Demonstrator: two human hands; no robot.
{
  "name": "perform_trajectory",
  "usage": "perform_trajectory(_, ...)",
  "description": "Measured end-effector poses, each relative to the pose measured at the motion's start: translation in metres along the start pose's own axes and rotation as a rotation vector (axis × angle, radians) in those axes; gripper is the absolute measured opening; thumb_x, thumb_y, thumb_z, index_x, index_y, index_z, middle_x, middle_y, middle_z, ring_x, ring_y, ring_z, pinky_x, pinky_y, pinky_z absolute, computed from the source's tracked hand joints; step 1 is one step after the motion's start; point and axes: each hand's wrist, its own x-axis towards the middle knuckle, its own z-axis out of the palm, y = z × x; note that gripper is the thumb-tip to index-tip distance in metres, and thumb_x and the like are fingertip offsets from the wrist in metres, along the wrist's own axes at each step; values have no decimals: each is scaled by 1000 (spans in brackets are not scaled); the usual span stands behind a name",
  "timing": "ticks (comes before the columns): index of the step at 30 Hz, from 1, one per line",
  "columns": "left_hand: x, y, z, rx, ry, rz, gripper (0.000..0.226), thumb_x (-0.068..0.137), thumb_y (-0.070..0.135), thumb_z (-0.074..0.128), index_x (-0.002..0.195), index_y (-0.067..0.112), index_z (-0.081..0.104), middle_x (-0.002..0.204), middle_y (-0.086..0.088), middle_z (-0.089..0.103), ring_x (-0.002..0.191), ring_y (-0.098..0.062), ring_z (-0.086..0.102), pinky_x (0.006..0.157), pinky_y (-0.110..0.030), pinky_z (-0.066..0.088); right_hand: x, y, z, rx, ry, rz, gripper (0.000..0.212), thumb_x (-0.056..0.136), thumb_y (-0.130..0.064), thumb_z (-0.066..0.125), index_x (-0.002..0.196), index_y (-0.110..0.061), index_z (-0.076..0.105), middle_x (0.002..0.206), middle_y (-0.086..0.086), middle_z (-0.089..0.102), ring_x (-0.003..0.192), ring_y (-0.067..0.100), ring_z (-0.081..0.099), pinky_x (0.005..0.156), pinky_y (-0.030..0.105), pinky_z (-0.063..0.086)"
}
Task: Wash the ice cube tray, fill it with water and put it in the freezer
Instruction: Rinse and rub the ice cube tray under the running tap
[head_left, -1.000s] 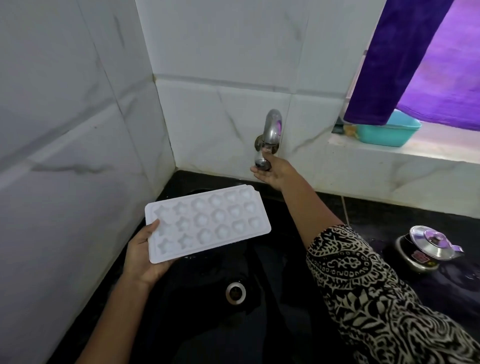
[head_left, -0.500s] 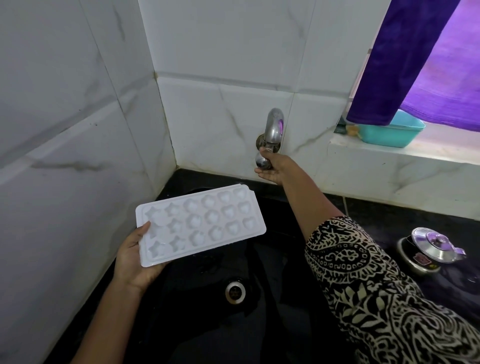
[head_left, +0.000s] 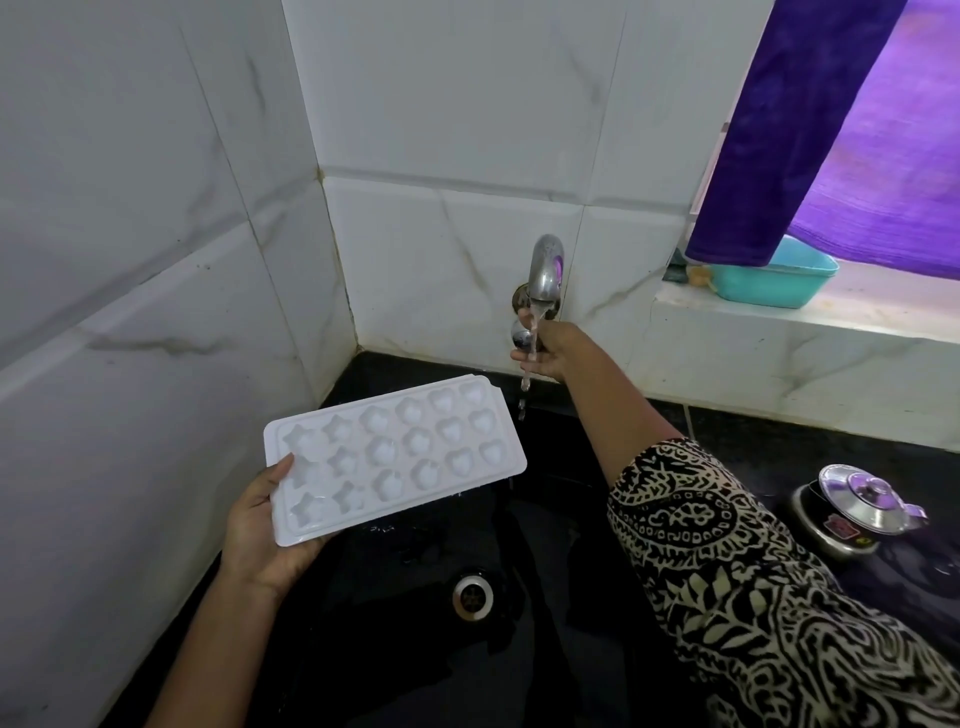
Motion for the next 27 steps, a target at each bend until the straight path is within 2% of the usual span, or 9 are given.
perform_trajectory(2, -1, 1, -1, 3, -18, 2, 46, 89, 30, 51, 131, 11, 57, 124, -14, 66, 100, -31, 70, 84, -53, 54, -12, 3, -7, -24, -29, 21, 41, 93, -44, 53, 117, -11, 55, 101, 6, 57, 85, 22, 61, 71, 37, 51)
perform_trajectory(4, -1, 2, -2, 7, -30, 5, 51, 85, 30, 54, 132, 11, 56, 126, -15, 65, 103, -31, 69, 86, -52, 54, -23, 14, -15, -32, 14, -11, 61, 91, -59, 44, 132, -14, 45, 122, 6, 50, 110, 27, 55, 88, 46, 45)
perform_trajectory(5, -1, 2, -3, 10, -31, 8, 52, 85, 30, 54, 133, 11, 56, 127, -15, 64, 105, -31, 68, 88, -52, 52, -32, 23, -17, -21, 79, -60, 61, 92, -58, 42, 136, -15, 42, 127, 5, 49, 115, 27, 52, 91, 46, 42)
perform_trajectory(9, 3, -2, -1, 4, -32, 2, 50, 90, 34, 51, 136, 12, 54, 133, -14, 60, 118, -32, 60, 94, -55, 46, -75, 70, -19, -92, 333, -420, 15, 94, -29, 53, 107, -24, 59, 108, -5, 60, 109, 16, 56, 84, 25, 39)
perform_trajectory(12, 7, -8, 13, 0, -56, 1, 52, 88, 37, 55, 133, 13, 56, 130, -13, 63, 113, -30, 64, 89, -53, 51, -105, 94, -20, -320, 423, -711, 15, 90, -13, 56, 100, -20, 65, 107, -5, 60, 106, 13, 53, 88, 23, 41)
perform_trajectory(15, 10, -15, 27, 23, -87, 4, 54, 86, 43, 55, 131, 13, 57, 126, -12, 65, 109, -29, 66, 81, -49, 57, -118, 97, -20, -567, 446, -911, 20, 86, -12, 57, 104, -16, 66, 119, -2, 57, 114, 14, 44, 91, 24, 36)
perform_trajectory(20, 14, -31, 41, 48, -129, -18, 63, 87, 51, 50, 137, 13, 52, 132, -13, 61, 116, -30, 62, 89, -51, 53, -111, 87, -12, -1079, 344, -834, 34, 91, -38, 55, 121, -22, 61, 151, 6, 32, 142, 23, 20, 107, 46, 26)
perform_trajectory(22, 14, -33, 44, 44, -143, -9, 64, 88, 52, 49, 138, 13, 50, 133, -13, 61, 118, -30, 61, 91, -51, 52, -105, 85, -13, -1159, 311, -804, 38, 92, -44, 51, 125, -25, 58, 156, 4, 21, 145, 21, 10, 112, 49, 20)
perform_trajectory(27, 15, -37, 42, 52, -155, 24, 66, 88, 51, 47, 144, 17, 44, 138, -12, 57, 124, -30, 57, 93, -49, 52, -98, 79, -24, -1259, 355, -806, 32, 90, -48, 53, 112, -27, 64, 159, 1, 13, 147, 22, 3, 112, 52, 11)
